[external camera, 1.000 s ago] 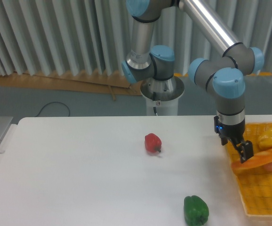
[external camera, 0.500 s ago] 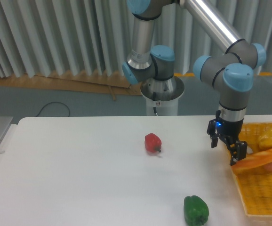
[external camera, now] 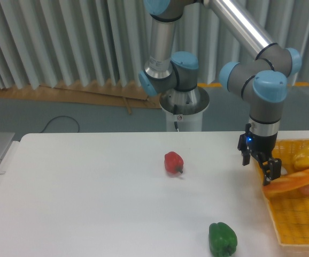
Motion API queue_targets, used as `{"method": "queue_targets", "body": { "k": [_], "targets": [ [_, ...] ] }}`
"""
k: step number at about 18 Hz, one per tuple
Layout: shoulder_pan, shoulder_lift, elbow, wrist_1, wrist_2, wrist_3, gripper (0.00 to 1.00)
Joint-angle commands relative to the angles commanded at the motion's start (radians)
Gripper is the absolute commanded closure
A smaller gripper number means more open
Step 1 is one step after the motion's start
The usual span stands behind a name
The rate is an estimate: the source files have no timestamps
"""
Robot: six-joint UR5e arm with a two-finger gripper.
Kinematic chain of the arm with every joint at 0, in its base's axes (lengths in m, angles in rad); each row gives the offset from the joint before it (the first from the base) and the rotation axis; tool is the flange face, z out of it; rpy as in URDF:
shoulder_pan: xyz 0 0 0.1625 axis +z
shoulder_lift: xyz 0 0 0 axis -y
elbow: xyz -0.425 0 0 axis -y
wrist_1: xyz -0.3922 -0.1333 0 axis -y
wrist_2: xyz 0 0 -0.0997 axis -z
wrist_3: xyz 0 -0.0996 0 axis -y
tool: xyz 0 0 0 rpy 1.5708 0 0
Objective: Place the bread in the basket
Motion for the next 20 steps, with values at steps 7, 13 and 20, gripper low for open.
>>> {"method": "queue_targets", "body": {
  "k": [7, 13, 20],
  "targets": [
    [-0.074, 0.009, -0.003, -0.014, 0.008, -0.006, 0.0],
    [-0.111, 0.009, -0.015, -0.015, 0.009, -0.014, 0.0],
    [-0.14, -0.009, -0.02, -0.011, 0.095, -0.015, 0.0]
  ]
}}
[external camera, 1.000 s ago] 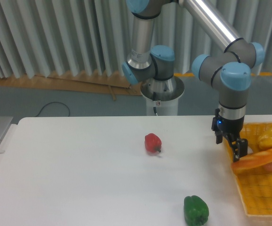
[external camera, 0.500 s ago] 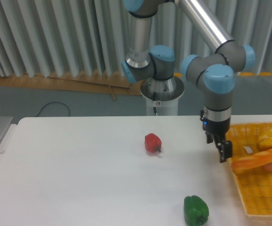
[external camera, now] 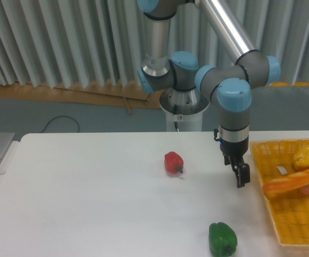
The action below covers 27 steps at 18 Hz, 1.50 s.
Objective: Place the bread in the basket
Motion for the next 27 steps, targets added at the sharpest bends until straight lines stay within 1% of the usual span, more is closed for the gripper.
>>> {"method": "queue_targets", "body": {
  "k": [4, 7, 9, 13, 15, 17, 18, 24, 27],
  "targets": [
    [-0.003, -0.006, 0.0, 0.002, 0.002, -0.02, 0.0],
    [-0.025, -0.009, 0.003, 0.005, 0.0, -0.038, 0.0],
    [-0.026, -0.009, 0.006, 0.005, 0.002, -0.04, 0.0],
    [-0.031, -0.011, 0.006, 0.005, 0.0, -0.095, 0.0],
    [-0.043, -0.032, 0.021, 0.008, 0.0, -0.113, 0.0],
    [-0.057, -0.061, 0.054, 0.006, 0.005, -0.191, 0.0],
    [-0.06, -0.064, 0.055, 0.008, 0.011, -0.201, 0.0],
    [-0.063, -0.061, 0.057, 0.008, 0.019, -0.202, 0.0],
    [-0.091, -0.063, 0.064, 0.009, 0.019, -0.213, 0.0]
  ]
}}
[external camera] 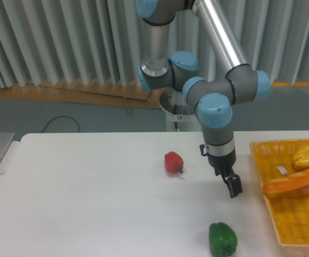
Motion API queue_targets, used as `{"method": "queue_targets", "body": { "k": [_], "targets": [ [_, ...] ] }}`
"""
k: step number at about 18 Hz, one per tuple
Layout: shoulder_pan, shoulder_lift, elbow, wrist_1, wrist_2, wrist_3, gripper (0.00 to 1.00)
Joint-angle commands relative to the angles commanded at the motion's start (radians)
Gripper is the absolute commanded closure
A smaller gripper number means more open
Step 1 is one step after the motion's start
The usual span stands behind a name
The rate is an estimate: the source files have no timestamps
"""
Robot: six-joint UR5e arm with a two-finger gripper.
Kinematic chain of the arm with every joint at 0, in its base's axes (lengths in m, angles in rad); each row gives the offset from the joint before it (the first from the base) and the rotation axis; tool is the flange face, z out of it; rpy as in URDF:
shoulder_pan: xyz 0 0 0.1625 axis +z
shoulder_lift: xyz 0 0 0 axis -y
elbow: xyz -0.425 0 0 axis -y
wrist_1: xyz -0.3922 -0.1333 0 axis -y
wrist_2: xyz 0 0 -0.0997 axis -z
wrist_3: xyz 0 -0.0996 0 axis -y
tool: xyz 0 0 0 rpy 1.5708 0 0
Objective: Place the bread in the basket
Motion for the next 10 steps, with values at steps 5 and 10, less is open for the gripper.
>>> {"method": "queue_targets", "body": {
  "k": [5, 10],
  "targets": [
    [-0.002, 0.009, 0.017, -0.002, -0.002, 0.064, 0.0],
    [-0.003, 0.014, 0.037, -0.002, -0.014, 0.08, 0.0]
  ]
}}
